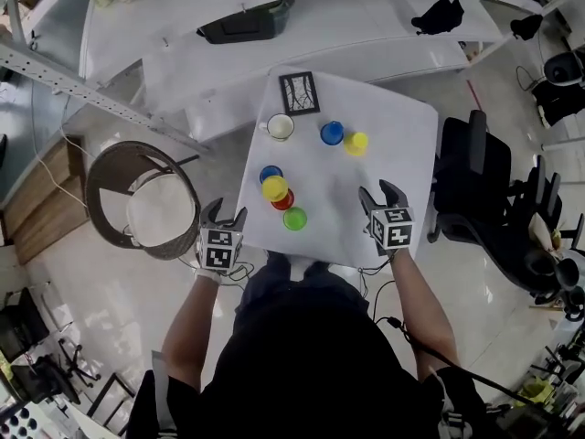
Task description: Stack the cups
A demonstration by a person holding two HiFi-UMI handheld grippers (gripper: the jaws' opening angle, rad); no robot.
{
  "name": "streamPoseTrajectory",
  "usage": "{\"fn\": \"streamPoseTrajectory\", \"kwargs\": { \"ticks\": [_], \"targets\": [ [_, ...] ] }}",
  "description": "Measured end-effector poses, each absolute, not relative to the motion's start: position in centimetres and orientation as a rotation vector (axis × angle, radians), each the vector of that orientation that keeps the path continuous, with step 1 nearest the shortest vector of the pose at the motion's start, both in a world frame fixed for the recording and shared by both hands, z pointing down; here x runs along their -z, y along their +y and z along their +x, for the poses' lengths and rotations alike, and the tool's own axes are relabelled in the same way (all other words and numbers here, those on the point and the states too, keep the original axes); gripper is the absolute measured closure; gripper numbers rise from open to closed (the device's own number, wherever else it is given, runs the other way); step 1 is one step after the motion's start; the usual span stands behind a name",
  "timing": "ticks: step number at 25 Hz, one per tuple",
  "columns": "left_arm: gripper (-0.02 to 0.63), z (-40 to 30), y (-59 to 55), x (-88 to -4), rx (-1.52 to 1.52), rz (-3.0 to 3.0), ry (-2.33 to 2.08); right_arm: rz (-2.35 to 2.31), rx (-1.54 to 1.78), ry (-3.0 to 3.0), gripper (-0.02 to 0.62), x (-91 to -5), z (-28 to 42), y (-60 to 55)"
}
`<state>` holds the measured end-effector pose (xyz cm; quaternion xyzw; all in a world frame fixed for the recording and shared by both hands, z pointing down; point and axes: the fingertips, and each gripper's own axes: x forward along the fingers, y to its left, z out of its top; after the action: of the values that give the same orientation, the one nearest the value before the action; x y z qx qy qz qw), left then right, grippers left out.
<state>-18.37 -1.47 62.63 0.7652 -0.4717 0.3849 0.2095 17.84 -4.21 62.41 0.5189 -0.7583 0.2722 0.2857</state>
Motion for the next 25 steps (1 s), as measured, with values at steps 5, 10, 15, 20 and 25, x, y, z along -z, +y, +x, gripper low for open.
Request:
{"fn": "streamPoseTrajectory", "kwargs": {
  "ticks": [5, 10, 15, 20, 25],
  "targets": [
    [0.345, -18.1, -1.3, -62.7, -1.071, 2.094, -1.334, 1.378, -0.686, -2.019, 0.371, -63.6, 19.2, -7.1],
    [0.345, -19.1, -1.5, -62.7, -1.097, 2.062, -1.346, 1.338, -0.638, -2.007, 0.370, -64.9, 19.8, -10.8],
    [0.345, -20.0, -1.4, -62.9, -1.117, 2.025, -1.350, 1.223, -0.661, -2.006, 0.366, -67.2, 19.6, -14.1],
    [0.345, -20.1, -1.7, -62.8, -1.093, 2.008, -1.361, 1.108, -0.698, -1.985, 0.317, -70.0, 19.0, -16.7],
    [0.345, -19.9, -1.7, -62.6, -1.071, 2.012, -1.361, 1.024, -0.588, -1.960, 0.340, -71.3, 18.3, -17.8]
  ]
}}
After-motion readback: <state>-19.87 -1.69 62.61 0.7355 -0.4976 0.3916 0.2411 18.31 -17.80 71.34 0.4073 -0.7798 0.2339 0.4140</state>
